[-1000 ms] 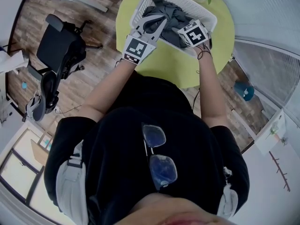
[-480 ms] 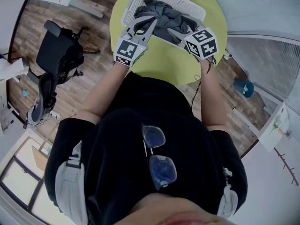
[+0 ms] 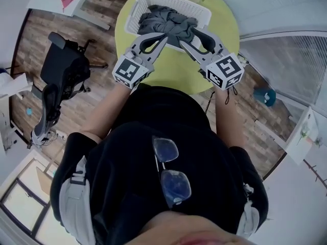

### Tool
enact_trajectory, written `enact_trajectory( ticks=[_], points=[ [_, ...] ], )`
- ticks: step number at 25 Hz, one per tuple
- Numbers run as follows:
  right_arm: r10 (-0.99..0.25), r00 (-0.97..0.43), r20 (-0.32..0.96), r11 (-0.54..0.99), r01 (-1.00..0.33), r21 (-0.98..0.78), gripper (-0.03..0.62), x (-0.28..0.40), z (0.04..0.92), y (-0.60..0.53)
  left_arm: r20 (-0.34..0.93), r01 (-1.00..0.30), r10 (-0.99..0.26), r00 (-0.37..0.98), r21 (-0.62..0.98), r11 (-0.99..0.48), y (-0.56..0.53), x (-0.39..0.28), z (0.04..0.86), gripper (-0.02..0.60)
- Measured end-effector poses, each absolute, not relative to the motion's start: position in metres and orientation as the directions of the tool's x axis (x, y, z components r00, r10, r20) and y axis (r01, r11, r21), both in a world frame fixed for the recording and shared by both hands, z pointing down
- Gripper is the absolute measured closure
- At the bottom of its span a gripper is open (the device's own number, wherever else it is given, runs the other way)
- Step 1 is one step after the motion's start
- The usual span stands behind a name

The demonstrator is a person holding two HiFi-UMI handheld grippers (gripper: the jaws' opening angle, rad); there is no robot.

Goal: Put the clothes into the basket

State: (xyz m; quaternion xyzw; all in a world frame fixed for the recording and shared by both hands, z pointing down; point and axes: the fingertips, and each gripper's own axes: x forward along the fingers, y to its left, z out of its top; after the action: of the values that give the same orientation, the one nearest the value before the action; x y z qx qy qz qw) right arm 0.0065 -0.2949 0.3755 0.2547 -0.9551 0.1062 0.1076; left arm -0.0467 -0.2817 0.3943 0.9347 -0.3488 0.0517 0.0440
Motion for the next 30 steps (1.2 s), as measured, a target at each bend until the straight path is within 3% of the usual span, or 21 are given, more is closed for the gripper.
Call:
enact_trajectory(
  ticks=[6, 8, 30],
  points=[
    [-0.538, -0.831, 0.144, 0.826, -0.553, -0.108, 0.529, 0.028, 0.356, -0.272, 0.089, -0.631, -0.625, 0.776, 0.064, -0.773, -0.263, -0.028, 0.370, 0.571],
    [-0.560, -0.820, 0.115, 0.814, -0.571, -0.106, 0.549, 0.036, 0.353, -0.268, 0.099, -0.605, -0.598, 0.795, 0.067, -0.793, -0.256, -0.020, 0.370, 0.571],
    [-0.542, -0.836, 0.083, 0.836, -0.547, -0.053, 0.568, 0.043, 0.354, -0.242, 0.053, -0.548, -0.545, 0.837, 0.080, -0.833, -0.244, 0.009, 0.363, 0.571]
  ],
)
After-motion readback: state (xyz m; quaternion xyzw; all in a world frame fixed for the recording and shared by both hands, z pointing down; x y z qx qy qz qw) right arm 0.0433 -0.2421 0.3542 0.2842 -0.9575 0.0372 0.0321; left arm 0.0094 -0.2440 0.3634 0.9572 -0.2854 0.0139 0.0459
